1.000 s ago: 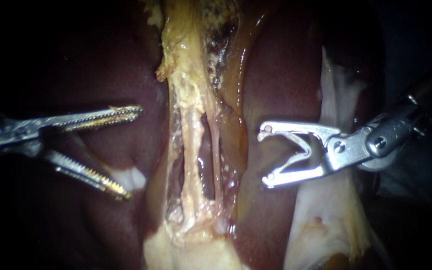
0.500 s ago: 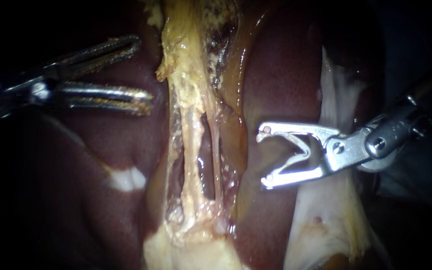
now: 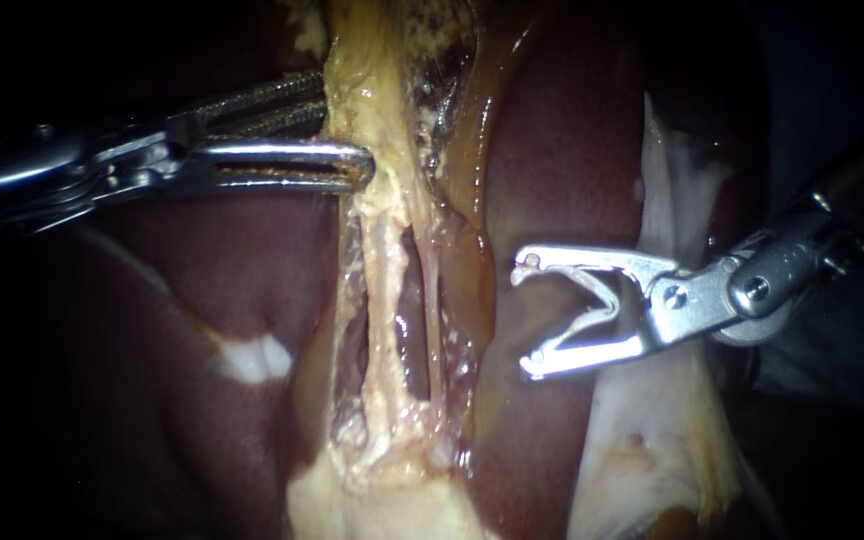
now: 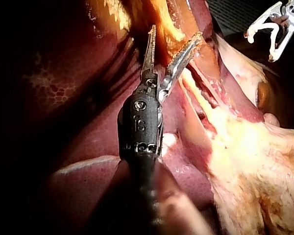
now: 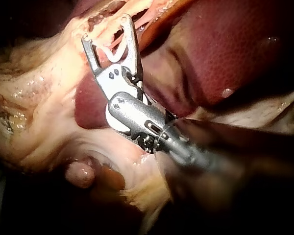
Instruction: Grabbing gallbladder
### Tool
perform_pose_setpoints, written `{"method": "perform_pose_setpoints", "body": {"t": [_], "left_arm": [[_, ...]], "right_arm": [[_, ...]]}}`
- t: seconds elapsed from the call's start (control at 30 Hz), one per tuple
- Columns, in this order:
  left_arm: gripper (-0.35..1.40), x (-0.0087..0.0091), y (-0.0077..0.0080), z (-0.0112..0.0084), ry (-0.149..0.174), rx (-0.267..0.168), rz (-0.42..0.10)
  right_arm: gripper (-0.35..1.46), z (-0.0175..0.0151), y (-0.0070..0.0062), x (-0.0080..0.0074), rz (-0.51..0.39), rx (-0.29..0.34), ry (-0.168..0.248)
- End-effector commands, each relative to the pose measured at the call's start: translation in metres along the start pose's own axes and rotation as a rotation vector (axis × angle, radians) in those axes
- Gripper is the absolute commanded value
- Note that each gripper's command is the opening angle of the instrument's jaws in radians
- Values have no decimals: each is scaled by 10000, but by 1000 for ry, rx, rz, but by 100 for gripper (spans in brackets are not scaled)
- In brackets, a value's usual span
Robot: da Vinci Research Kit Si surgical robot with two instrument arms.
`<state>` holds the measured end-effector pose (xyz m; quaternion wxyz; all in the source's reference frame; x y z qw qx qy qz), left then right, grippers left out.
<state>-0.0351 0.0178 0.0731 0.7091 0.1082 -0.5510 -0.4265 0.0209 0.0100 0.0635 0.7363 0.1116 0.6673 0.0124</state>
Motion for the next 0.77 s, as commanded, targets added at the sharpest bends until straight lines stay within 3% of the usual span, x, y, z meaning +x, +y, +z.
{"method": "perform_pose_setpoints", "body": {"t": [0.03, 0.1, 0.2, 0.4, 0.77], "left_arm": [[29, 0, 0, 0, 2, -4, -6], [12, 0, 0, 0, 4, -8, -18], [-35, -1, 0, -3, 20, -4, -29], [-35, -2, 1, -10, 65, 2, -50], [-35, -3, -2, -11, 64, 1, -50]], "right_arm": [[58, 0, 0, 0, 0, 1, 0], [58, 0, 0, 0, 0, 1, 0], [58, 0, 0, 0, 0, 1, 0], [58, 0, 0, 0, 0, 1, 0], [58, 0, 0, 0, 0, 0, 0]]}}
